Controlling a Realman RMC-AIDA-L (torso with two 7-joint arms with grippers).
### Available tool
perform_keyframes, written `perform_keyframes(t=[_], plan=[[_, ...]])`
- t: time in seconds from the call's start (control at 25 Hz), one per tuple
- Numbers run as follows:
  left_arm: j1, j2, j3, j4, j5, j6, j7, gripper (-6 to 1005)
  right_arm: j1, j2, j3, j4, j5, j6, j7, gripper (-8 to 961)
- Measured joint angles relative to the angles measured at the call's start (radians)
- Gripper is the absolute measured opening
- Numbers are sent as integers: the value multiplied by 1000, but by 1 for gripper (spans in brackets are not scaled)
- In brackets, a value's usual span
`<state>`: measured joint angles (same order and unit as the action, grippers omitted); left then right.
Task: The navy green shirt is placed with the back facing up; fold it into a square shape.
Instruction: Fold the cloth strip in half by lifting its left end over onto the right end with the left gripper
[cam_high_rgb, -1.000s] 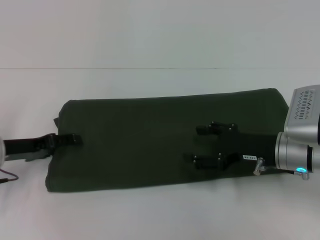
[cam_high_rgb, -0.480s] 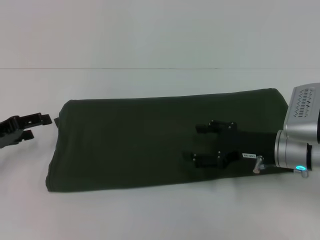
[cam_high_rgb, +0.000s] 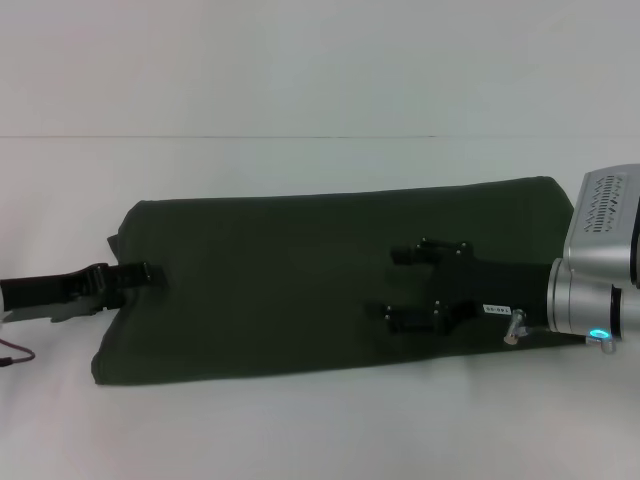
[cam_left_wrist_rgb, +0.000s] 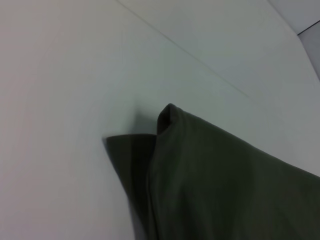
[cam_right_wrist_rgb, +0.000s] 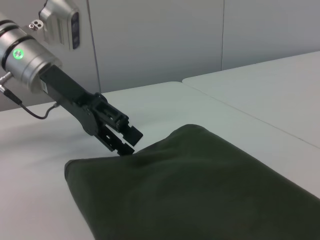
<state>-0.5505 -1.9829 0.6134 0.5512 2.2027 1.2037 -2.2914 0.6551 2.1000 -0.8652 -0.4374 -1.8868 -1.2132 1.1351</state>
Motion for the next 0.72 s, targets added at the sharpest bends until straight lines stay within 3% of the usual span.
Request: perform_keyframes(t=[0.44,0.72], plan=[[-3,0,17,-9,0,-44,1,891,0,0,0,0,0,2,0,901],[1,25,7,-1,0,-16,-7,890,1,0,0,0,0,3,0,901]])
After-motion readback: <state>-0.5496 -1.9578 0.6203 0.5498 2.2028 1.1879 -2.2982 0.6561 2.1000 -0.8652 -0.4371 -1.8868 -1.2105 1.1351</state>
